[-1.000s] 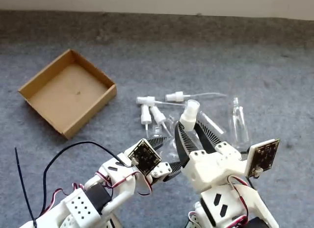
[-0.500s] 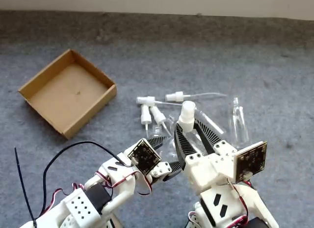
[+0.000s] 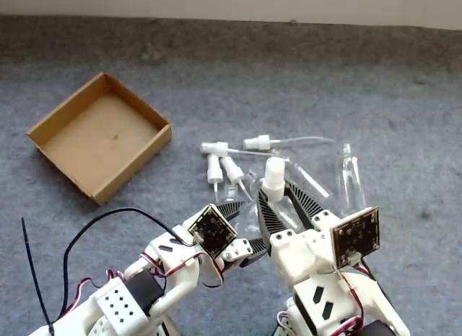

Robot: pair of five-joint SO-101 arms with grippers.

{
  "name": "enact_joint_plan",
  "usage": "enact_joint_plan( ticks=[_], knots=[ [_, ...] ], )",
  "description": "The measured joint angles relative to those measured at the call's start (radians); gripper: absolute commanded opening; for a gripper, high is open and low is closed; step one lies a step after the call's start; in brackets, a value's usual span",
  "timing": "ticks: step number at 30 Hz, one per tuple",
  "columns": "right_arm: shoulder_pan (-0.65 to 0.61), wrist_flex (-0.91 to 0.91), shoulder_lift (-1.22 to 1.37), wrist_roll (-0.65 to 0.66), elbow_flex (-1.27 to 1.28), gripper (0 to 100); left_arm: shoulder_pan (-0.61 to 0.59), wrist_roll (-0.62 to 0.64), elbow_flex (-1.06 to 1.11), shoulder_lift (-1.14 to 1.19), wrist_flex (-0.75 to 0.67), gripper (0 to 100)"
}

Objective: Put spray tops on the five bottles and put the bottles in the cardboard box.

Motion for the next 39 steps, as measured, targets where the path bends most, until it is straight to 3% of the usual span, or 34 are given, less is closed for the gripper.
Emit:
enact_joint_plan(
  ticks=[8, 20, 23, 28, 36, 39],
  knots=[
    [0.000, 0.028, 0.000, 0.000, 0.000, 24.4, 0.000, 0.000, 0.000, 0.000, 0.000, 17],
    [0.000, 0.060, 0.000, 0.000, 0.000, 24.8, -0.002, 0.000, 0.000, 0.000, 0.000, 17],
    [0.000, 0.061, 0.000, 0.000, -0.003, 21.2, -0.002, 0.000, 0.000, 0.000, 0.000, 17],
    [0.000, 0.064, 0.000, 0.000, -0.086, 5.6, -0.002, 0.000, 0.000, 0.000, 0.000, 17],
    [0.003, 0.064, -0.002, 0.000, -0.176, 4.5, -0.003, 0.000, 0.000, 0.000, 0.000, 17],
    [0.092, 0.064, -0.002, 0.000, -0.178, 4.4, -0.003, 0.000, 0.000, 0.000, 0.000, 17]
  ],
)
